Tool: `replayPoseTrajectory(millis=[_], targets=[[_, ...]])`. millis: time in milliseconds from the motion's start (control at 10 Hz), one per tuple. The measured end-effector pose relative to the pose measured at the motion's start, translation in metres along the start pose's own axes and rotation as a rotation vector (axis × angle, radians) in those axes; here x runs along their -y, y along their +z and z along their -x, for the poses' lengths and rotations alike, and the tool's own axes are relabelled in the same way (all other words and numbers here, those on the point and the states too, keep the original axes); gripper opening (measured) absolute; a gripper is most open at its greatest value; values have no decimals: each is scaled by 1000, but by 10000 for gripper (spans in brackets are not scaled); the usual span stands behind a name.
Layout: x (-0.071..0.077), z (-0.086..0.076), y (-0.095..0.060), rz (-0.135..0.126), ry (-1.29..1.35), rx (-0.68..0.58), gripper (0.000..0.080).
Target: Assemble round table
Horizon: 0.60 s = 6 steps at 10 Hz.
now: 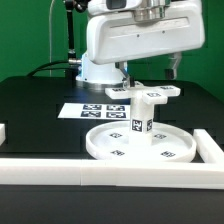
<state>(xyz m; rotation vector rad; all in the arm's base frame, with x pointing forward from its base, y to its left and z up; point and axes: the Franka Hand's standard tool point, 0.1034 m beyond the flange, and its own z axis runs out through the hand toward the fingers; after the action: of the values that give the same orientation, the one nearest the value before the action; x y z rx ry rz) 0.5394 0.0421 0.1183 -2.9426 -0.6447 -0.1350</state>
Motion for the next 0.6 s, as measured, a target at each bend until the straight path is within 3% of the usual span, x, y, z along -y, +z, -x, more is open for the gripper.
replayPoseTrajectory(millis=[300,600], targets=[[8,-10,-3,59,-364,51,648],[1,-7,-3,58,-529,59,648]])
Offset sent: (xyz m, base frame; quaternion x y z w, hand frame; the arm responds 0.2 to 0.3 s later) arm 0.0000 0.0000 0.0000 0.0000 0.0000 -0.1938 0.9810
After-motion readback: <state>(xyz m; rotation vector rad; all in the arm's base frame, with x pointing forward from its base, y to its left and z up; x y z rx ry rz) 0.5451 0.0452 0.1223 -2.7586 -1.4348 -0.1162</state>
